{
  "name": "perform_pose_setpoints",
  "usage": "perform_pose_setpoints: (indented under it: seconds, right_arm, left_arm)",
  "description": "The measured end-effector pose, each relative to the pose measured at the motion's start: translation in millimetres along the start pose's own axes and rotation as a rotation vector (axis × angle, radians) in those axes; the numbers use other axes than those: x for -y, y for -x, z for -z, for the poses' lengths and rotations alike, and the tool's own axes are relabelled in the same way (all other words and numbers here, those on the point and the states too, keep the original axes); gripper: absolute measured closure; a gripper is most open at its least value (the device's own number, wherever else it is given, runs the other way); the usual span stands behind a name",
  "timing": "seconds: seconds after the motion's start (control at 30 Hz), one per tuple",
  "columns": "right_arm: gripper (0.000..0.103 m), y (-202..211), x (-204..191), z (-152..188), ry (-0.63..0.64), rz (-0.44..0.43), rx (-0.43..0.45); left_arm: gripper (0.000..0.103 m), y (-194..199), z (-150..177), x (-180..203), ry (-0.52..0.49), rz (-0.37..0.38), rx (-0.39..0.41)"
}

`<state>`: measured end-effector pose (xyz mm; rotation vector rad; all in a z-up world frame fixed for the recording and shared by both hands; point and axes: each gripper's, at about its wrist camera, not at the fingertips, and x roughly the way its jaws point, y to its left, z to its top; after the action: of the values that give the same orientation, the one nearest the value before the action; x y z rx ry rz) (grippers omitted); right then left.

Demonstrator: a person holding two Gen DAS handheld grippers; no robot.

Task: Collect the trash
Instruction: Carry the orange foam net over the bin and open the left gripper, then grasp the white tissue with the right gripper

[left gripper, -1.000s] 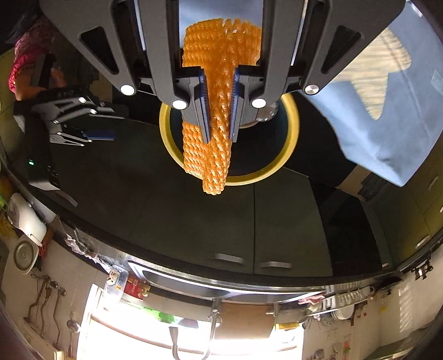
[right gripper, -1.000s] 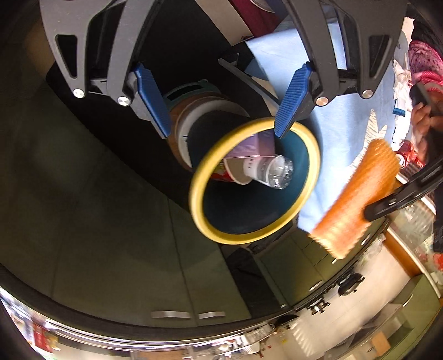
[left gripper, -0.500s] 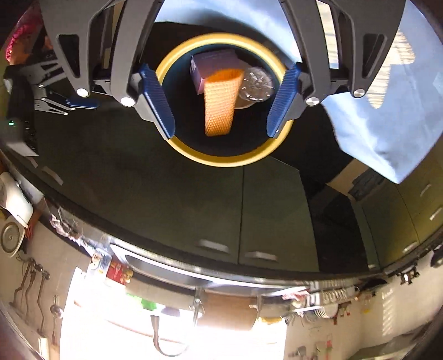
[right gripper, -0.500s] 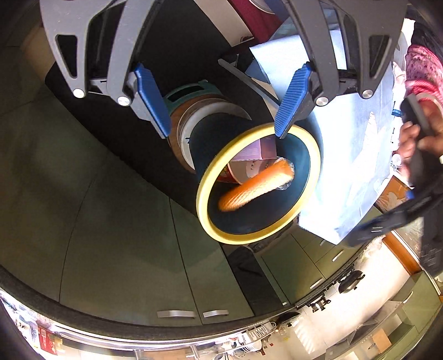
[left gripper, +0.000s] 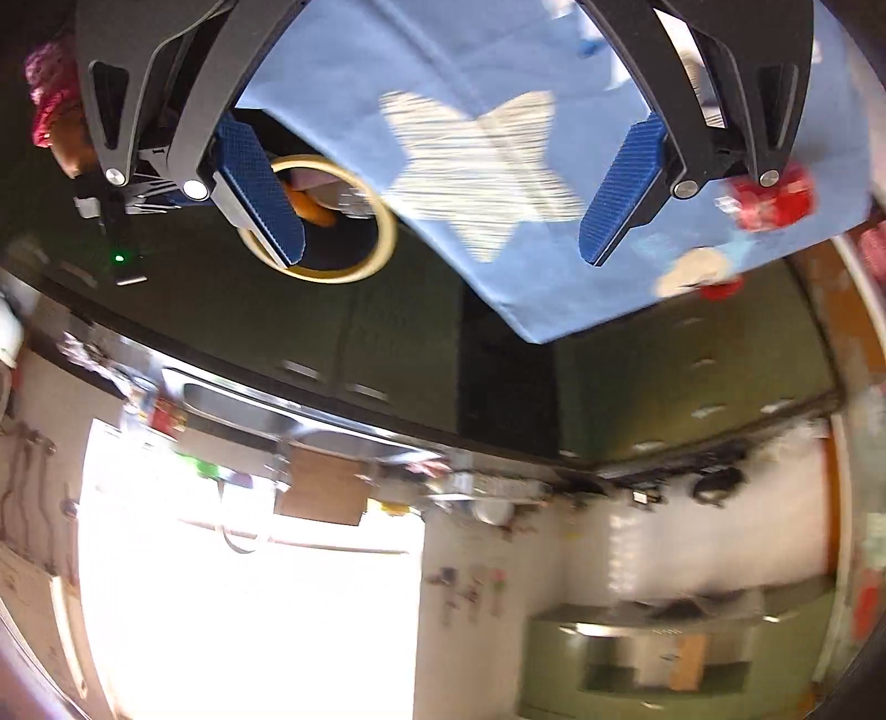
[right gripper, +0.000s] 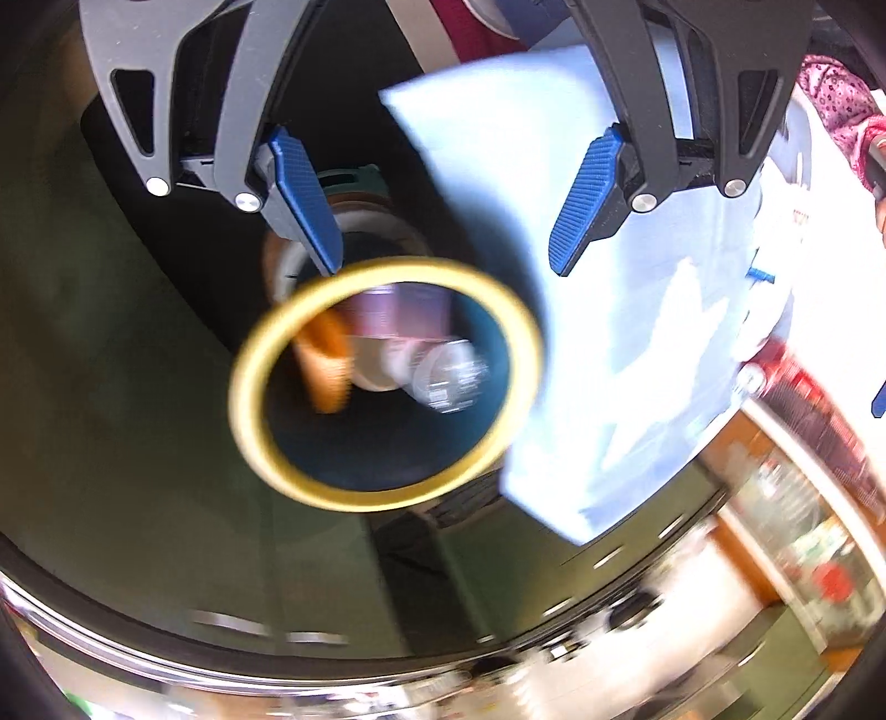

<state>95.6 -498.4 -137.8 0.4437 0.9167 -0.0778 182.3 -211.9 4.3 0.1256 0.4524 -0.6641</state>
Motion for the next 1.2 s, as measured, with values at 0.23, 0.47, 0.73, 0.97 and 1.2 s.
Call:
perform_pose_setpoints:
  seconds: [0.23, 0.47, 0.73, 0.97, 1.2]
  right_arm:
    - [0.030, -42, -96, 11, 0.200, -0.139, -0.119]
    - [0.029, -68, -223, 37, 0.433, -0.343, -0.182]
    - [0.029, -80, -308, 76, 0.637, -0.385, -0.230]
    - [0.077, -82, -316, 89, 0.720, -0.337, -0.244]
    - [0.099, -58, -330, 75, 0.727, -0.415, -0.177]
  left_arm:
    - [0.005, 82, 49, -94, 0.135, -0.270, 0.052]
    - [0.005, 133, 103, -162, 0.273, -0.435, 0.023]
    - [0.005, 144, 132, -179, 0.312, -0.427, 0.007]
    - [0.005, 138, 133, -172, 0.313, -0.399, 0.003]
    - [0.005, 137, 135, -173, 0.322, -0.403, 0.003]
